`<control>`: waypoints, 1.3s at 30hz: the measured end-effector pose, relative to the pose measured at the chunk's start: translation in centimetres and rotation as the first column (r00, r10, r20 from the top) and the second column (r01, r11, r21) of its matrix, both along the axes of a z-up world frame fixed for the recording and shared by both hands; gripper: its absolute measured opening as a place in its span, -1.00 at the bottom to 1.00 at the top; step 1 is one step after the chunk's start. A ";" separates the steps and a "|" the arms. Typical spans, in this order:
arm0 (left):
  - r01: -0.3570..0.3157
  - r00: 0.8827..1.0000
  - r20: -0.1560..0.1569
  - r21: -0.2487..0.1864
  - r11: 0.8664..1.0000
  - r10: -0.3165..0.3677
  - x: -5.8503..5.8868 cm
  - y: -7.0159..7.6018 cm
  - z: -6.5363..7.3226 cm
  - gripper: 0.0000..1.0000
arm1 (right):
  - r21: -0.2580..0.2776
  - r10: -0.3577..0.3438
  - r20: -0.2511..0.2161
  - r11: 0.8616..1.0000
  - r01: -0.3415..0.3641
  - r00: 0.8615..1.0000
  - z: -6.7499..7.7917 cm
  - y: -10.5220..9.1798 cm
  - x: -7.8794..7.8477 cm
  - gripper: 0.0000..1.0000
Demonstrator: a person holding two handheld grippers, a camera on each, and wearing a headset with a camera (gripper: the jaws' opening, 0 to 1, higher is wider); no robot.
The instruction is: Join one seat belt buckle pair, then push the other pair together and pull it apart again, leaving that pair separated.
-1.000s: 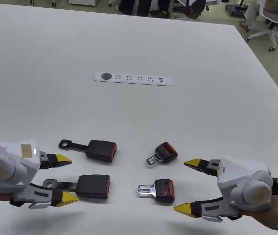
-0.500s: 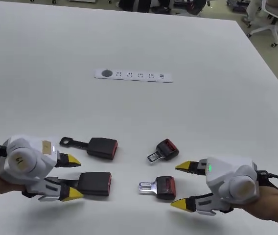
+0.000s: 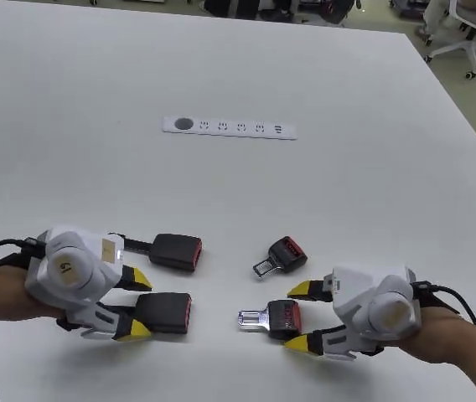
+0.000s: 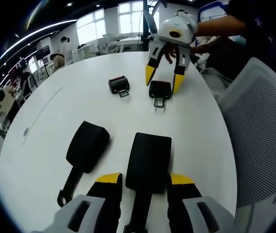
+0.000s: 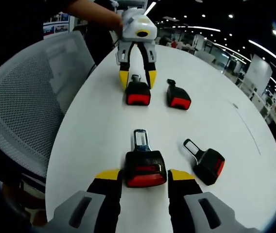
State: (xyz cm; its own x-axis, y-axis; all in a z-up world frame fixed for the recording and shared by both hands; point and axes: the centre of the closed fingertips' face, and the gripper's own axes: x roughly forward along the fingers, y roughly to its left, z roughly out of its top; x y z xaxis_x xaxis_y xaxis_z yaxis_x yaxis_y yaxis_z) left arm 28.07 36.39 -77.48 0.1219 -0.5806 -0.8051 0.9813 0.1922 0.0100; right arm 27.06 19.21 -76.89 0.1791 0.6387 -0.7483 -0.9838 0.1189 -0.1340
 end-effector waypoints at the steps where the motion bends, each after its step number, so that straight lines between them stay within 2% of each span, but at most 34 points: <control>1: 0.004 1.000 -0.004 0.004 1.000 -0.004 0.0 0.0 -0.1 -0.27 | -0.004 0.004 -0.003 1.000 -0.004 1.000 0.0 0.1 -0.1 -0.33; 8: 0.020 1.000 -0.011 0.023 1.000 -0.020 -0.2 -0.1 -0.6 -0.30 | -0.013 0.016 -0.008 1.000 -0.016 1.000 0.0 0.1 -0.1 -0.36; 17: 0.021 1.000 -0.010 0.007 1.000 -0.021 -0.3 -0.3 -0.4 -0.31 | -0.019 0.030 -0.012 0.999 -0.030 0.999 -0.1 -0.1 0.0 -0.38; 39: 0.045 0.999 -0.015 0.014 0.999 -0.045 -0.3 -0.3 -0.2 -0.34 | -0.035 0.031 -0.029 0.999 -0.032 0.999 -0.5 -0.1 0.5 -0.40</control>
